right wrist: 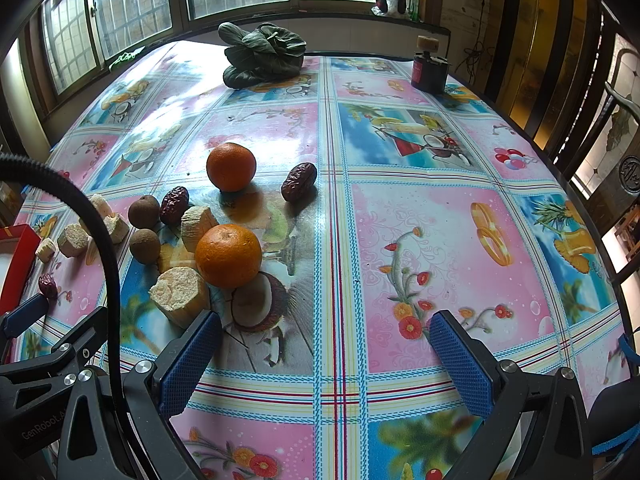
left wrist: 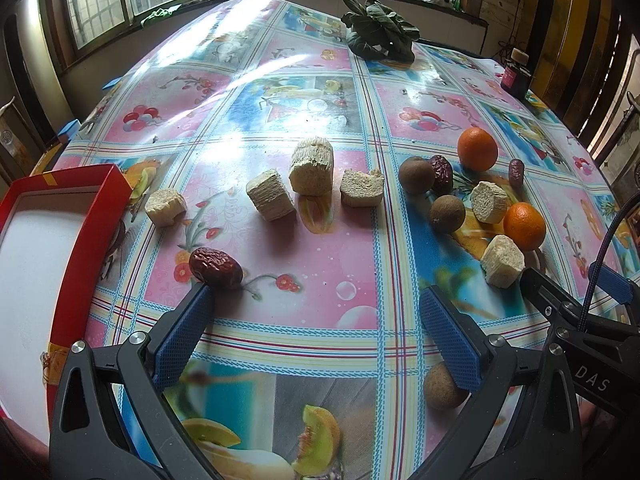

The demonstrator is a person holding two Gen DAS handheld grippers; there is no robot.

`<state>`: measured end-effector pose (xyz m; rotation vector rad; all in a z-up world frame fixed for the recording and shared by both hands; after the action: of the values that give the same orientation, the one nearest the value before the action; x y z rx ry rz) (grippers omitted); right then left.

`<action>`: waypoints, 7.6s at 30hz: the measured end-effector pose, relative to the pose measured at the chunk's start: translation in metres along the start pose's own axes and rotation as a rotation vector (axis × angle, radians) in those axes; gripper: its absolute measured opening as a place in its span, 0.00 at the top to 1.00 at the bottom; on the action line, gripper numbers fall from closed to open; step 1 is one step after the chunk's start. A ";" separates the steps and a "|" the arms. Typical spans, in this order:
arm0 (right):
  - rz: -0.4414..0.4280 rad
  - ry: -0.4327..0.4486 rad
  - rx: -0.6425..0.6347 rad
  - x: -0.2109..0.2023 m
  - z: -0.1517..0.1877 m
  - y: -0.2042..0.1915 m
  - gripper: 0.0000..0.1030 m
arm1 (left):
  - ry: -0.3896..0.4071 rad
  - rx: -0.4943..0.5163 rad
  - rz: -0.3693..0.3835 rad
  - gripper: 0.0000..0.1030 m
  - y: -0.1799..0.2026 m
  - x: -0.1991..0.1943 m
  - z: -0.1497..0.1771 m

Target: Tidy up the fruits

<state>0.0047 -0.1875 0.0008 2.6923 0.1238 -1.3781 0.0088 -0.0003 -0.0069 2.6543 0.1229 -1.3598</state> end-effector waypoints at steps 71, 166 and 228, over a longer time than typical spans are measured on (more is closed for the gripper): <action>-0.262 0.111 -0.204 -0.052 -0.008 -0.058 0.31 | -0.128 -0.121 0.090 0.51 -0.098 0.010 -0.067; -0.647 0.140 -0.521 -0.063 -0.058 -0.279 0.70 | 0.030 -0.253 -0.159 0.34 -0.228 -0.079 -0.026; -0.302 0.059 -0.229 -0.019 -0.013 -0.040 0.72 | -0.095 0.199 0.195 0.80 -0.003 -0.034 0.014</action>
<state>-0.0012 -0.1460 0.0211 2.5973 0.6745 -1.2629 -0.0229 0.0002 0.0124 2.6638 -0.2894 -1.4983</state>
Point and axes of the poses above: each gripper's, at about its wrist camera, not at the fingertips, and x roughly the way its jaws point, y to its right, z to its underside, the point moved 1 cm from there along x, roughly the way its jaws point, and after that the axes turned 9 degrees about -x, right-handed, at the moved point
